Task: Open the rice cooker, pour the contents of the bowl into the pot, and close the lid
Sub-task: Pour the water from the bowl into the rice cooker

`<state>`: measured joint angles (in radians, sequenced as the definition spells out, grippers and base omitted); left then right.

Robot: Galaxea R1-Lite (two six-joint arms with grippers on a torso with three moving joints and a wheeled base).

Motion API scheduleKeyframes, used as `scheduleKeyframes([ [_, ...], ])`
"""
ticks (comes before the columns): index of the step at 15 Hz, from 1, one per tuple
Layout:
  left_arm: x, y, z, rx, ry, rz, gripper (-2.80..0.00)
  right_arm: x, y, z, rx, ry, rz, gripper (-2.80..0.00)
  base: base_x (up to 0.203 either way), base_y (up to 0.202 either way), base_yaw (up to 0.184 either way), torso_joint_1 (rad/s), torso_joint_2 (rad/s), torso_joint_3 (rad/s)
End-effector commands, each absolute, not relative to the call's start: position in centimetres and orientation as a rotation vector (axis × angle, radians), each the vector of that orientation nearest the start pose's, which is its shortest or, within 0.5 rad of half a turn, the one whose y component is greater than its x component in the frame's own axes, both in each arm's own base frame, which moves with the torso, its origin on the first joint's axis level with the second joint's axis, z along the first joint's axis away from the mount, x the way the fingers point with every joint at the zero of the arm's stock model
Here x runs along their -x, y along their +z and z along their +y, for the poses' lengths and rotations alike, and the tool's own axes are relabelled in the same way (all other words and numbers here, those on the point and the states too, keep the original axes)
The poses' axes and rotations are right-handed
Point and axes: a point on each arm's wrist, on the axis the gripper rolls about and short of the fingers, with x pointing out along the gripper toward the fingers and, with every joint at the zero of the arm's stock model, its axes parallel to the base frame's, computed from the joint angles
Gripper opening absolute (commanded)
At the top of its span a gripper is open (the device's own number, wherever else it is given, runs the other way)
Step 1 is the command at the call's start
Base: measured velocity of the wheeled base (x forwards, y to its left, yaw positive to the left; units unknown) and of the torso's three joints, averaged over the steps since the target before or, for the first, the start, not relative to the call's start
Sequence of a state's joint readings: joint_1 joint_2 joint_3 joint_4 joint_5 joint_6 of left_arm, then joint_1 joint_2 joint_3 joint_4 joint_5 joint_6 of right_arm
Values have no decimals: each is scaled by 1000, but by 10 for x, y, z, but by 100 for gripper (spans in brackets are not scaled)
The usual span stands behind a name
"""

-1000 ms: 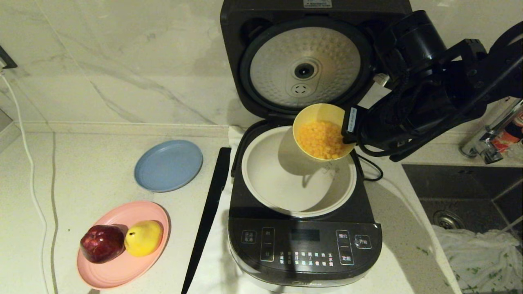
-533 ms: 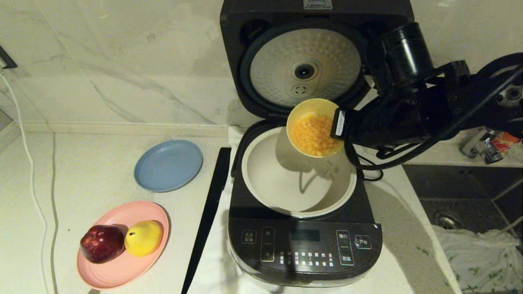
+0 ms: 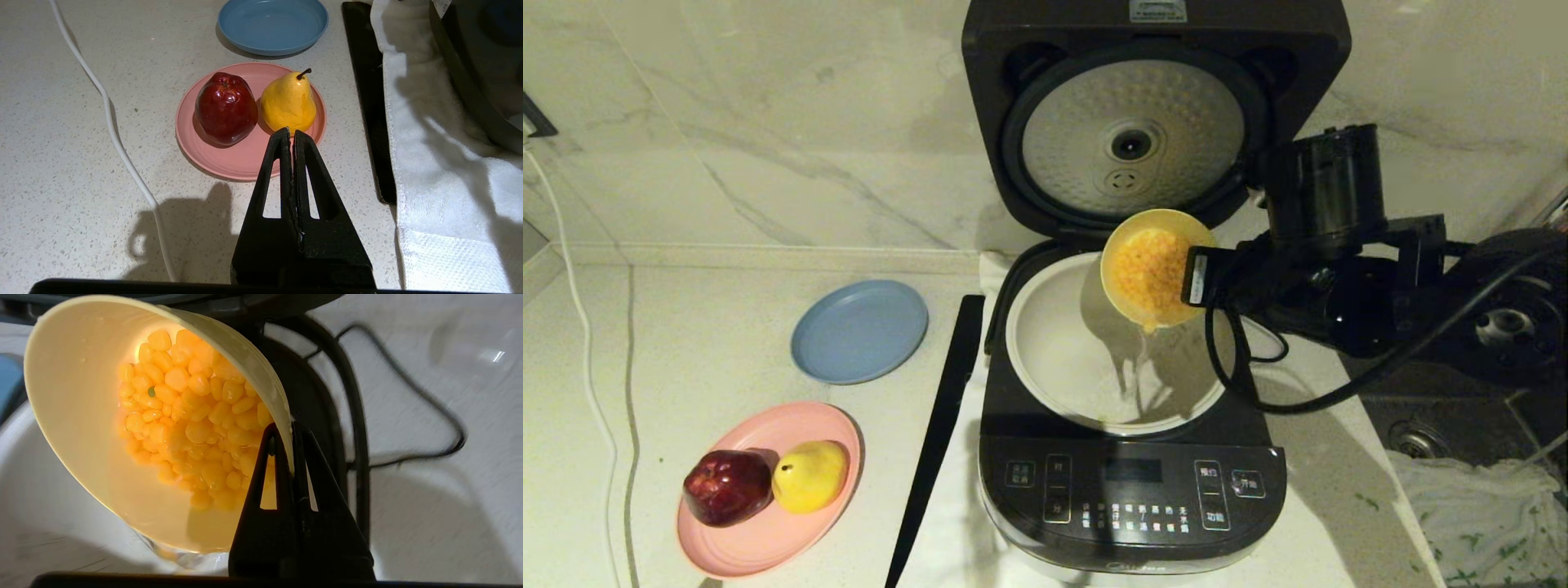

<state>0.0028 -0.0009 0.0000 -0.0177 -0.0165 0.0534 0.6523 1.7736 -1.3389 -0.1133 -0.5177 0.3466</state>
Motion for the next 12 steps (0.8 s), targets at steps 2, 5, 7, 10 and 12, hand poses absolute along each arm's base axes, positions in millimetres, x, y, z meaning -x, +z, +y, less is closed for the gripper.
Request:
scheduleKeyframes([
  [2,22,75,0,-54,-13,-11,-280,-277,245,200,-137,97,118,-280,0,0,0,0,0,0],
  [5,22,75,0,-54,-14,-11,-280,-272,239,201,-79,78,-18,-280,0,0,0,0,0,0],
  [7,22,75,0,-54,-12,-11,-280,-268,244,198,-56,74,-69,-280,0,0,0,0,0,0],
  [10,22,75,0,-54,-14,-11,-280,-264,248,197,-18,83,-101,-280,0,0,0,0,0,0],
  [12,22,75,0,-54,-12,-11,-280,-265,243,203,21,96,-97,-280,0,0,0,0,0,0],
])
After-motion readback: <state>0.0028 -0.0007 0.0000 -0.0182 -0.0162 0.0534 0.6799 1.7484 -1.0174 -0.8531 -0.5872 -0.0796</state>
